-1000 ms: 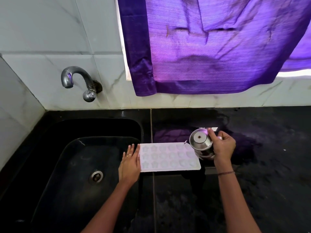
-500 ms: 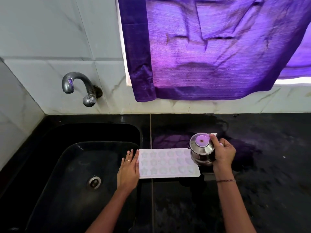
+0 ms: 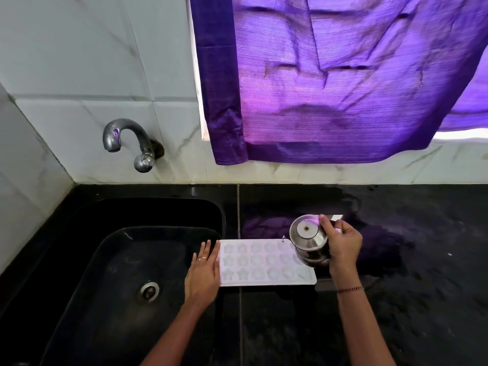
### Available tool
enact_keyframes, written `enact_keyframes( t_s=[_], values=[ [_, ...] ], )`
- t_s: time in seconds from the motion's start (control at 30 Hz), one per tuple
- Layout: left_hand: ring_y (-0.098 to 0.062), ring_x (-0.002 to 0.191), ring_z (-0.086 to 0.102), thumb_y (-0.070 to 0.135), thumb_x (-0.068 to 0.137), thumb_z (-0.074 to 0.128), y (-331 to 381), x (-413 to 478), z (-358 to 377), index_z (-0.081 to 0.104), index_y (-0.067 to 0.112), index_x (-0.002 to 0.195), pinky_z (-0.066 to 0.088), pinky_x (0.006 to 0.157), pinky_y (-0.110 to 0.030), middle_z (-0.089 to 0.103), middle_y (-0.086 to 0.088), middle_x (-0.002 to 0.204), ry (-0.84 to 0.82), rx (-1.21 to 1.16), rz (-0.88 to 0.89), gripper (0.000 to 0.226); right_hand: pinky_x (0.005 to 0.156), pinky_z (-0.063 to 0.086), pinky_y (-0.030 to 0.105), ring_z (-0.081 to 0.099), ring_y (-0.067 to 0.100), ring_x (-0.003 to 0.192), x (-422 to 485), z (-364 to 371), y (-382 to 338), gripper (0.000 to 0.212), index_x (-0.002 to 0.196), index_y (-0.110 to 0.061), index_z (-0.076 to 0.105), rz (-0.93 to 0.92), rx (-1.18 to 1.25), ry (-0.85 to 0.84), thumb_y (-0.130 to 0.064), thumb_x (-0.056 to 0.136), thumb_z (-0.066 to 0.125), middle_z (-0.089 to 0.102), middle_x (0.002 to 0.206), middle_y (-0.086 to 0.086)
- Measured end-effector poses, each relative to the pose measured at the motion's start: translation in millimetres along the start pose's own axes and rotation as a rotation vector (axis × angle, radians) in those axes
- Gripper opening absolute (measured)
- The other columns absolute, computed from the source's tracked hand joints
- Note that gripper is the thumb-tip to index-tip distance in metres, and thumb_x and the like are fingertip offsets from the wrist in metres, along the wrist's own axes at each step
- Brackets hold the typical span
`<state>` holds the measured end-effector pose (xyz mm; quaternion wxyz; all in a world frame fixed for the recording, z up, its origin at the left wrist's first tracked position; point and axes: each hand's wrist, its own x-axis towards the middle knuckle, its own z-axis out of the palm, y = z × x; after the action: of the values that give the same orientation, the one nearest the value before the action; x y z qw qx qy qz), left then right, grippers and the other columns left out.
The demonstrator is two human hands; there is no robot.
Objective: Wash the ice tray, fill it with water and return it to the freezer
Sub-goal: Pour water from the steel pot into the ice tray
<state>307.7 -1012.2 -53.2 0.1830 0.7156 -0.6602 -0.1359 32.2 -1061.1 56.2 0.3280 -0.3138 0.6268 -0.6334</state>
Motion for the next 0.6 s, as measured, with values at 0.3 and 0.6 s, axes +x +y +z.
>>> enact_keyframes(
  t_s=[0.3,0.6],
  values=[
    [-0.01,0.146,0.007,0.048,0.083,-0.009,0.7,-0.3,-0.1,0.019,0.024,0.149,0.0,0.116,-0.025,0.016,0.001,0.158,0.003,0.017,-0.004,0.075,0.063,0.042,0.034,0.045,0.021,0.065,2.9,1.7,5.2,0.046,0.073,0.019,0.05,0.015,-0.037,-0.022,-0.017,0.074,0.078,0.052,0.066,0.012],
    [-0.009,0.145,0.005,0.048,0.084,-0.008,0.1,-1.0,-0.1,0.018,0.025,0.149,-0.002,0.115,-0.023,0.016,0.001,0.158,0.009,0.012,-0.003,0.074,0.062,0.042,0.034,0.044,0.021,0.063,2.1,5.0,8.8,0.046,0.072,0.018,0.05,0.002,-0.062,-0.034,-0.018,0.074,0.078,0.052,0.064,0.012]
  ],
)
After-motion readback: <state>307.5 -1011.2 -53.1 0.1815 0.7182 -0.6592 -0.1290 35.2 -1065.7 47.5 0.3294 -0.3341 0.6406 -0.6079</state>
